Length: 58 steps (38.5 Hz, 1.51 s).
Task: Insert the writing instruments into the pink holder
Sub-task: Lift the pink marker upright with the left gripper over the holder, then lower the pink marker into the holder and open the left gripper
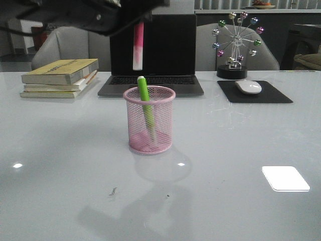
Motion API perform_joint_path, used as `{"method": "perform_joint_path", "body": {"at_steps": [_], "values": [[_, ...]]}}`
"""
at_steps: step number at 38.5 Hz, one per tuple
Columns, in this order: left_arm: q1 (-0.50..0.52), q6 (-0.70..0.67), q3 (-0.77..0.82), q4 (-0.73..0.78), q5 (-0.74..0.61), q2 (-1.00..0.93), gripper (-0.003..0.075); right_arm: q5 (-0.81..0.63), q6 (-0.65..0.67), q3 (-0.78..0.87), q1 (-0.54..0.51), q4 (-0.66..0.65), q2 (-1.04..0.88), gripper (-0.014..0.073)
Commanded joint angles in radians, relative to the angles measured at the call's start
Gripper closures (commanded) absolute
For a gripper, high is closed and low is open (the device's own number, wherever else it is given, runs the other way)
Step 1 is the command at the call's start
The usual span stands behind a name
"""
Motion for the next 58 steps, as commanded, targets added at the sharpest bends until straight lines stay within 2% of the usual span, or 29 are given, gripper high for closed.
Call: {"method": "perform_joint_path", "body": {"at_steps": [1, 29, 34, 38, 43, 52, 58], "values": [[-0.009, -0.015, -0.024, 0.004, -0.120, 0.007, 0.0619, -0.053, -0.002, -0.028, 0.000, 0.008, -0.007, 0.0159], [-0.009, -0.016, -0.024, 0.004, -0.160, 0.043, 0.0611, -0.052, -0.002, -0.028, 0.000, 0.008, -0.007, 0.0159], [-0.009, -0.016, -0.024, 0.015, -0.188, 0.043, 0.0526, -0.050, -0.002, -0.028, 0.000, 0.008, -0.007, 0.0159], [-0.009, -0.016, -0.024, 0.015, -0.193, 0.043, 0.0399, -0.050, -0.002, -0.028, 0.000, 0.008, -0.007, 0.0159], [-0.009, -0.016, -0.024, 0.015, -0.195, 0.043, 0.0291, -0.050, -0.002, -0.028, 0.000, 0.008, -0.007, 0.0159], [-0.007, 0.018, -0.024, 0.019, -0.183, -0.015, 0.0282, -0.050, -0.002, -0.028, 0.000, 0.008, -0.007, 0.0159], [0.019, 0.221, -0.024, 0.019, -0.127, -0.123, 0.0282, -0.055, -0.002, -0.028, 0.000, 0.008, -0.007, 0.0159]]}}
